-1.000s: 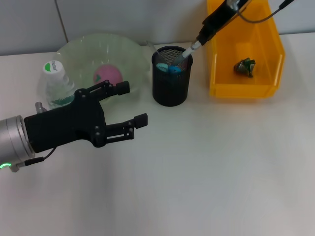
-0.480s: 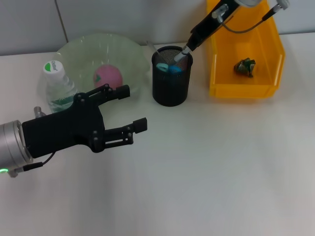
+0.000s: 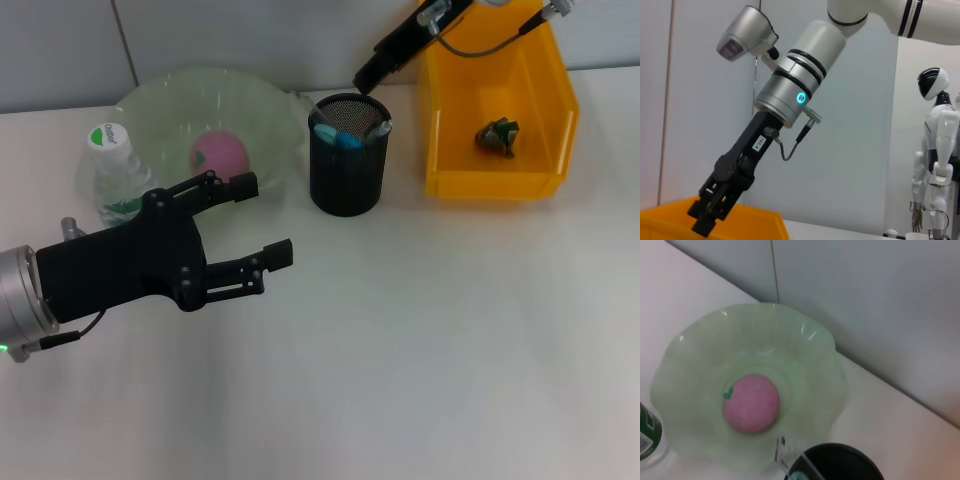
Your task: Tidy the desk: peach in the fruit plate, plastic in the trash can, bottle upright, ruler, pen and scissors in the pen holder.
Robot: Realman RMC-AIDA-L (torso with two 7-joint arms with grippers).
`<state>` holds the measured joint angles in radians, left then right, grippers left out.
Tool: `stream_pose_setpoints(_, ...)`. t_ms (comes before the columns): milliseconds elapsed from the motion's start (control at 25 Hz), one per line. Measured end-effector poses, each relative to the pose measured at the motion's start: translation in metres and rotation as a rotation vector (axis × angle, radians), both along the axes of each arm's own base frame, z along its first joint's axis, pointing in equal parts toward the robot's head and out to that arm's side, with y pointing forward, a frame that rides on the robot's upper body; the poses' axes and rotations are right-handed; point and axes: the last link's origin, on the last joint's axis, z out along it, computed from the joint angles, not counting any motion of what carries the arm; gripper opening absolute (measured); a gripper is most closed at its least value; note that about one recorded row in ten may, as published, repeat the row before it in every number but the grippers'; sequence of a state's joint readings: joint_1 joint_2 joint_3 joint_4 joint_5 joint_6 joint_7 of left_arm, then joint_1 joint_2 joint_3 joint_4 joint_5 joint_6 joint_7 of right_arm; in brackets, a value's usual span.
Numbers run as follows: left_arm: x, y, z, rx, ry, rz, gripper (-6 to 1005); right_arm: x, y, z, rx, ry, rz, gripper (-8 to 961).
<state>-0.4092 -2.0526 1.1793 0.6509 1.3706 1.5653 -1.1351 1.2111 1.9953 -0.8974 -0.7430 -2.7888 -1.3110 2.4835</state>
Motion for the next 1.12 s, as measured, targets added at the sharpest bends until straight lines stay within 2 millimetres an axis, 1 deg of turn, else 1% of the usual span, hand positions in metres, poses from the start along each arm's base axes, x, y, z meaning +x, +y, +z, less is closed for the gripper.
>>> stream_pose_setpoints(120, 0.0, 0.0, 0.0, -0.002, 0.001, 0.0, 859, -0.002, -0.004, 0.002, 0.035, 0.034, 0.043, 546)
stream_pose_setpoints(320, -0.001, -0.001, -0.001, -0.011, -0.002, 0.003, 859, 0.006, -0.025, 0.017, 0.113, 0.208, 0.145, 715)
stream_pose_setpoints(440, -0.003, -0.004, -0.003, -0.014, -0.007, 0.017, 859, 0.015, -0.045, 0.03, 0.158, 0.418, 0.218, 715)
stream_pose_setpoints(600, -0.005, -0.006, -0.005, -0.023, -0.007, 0.024, 859, 0.042, -0.082, 0.044, 0.217, 0.676, 0.356, 715)
stream_pose_setpoints(640, -0.005, -0.006, -0.005, -0.023, -0.007, 0.024, 859, 0.062, -0.102, 0.05, 0.236, 0.788, 0.408, 715)
stream_pose_setpoints(680, -0.005, -0.007, -0.005, -0.024, -0.008, 0.026, 859, 0.062, -0.102, 0.05, 0.236, 0.788, 0.408, 715)
stream_pose_setpoints(760, -0.007, -0.008, -0.008, -0.039, -0.011, 0.041, 859, 0.083, -0.12, 0.052, 0.246, 0.867, 0.447, 715)
stream_pose_setpoints(800, -0.009, -0.009, -0.01, -0.048, -0.013, 0.05, 859, 0.096, -0.13, 0.051, 0.248, 0.896, 0.465, 715)
stream_pose_setpoints(840, -0.009, -0.009, -0.01, -0.048, -0.013, 0.05, 859, 0.118, -0.146, 0.047, 0.231, 0.929, 0.472, 715)
stream_pose_setpoints(880, -0.009, -0.009, -0.011, -0.051, -0.014, 0.052, 860, 0.118, -0.146, 0.047, 0.231, 0.929, 0.472, 715)
stream_pose_setpoints(1000, -0.011, -0.012, -0.015, -0.062, -0.01, 0.056, 860, 0.147, -0.169, 0.037, 0.179, 0.976, 0.488, 715)
stream_pose_setpoints(1040, -0.012, -0.013, -0.016, -0.069, -0.004, 0.053, 860, 0.162, -0.183, 0.031, 0.155, 1.006, 0.507, 715)
stream_pose_setpoints(1080, -0.012, -0.014, -0.017, -0.077, 0.003, 0.049, 860, 0.162, -0.183, 0.031, 0.155, 1.006, 0.507, 715)
stream_pose_setpoints(1120, -0.012, -0.016, -0.019, -0.093, 0.015, 0.041, 860, 0.169, -0.189, 0.027, 0.148, 1.018, 0.503, 715)
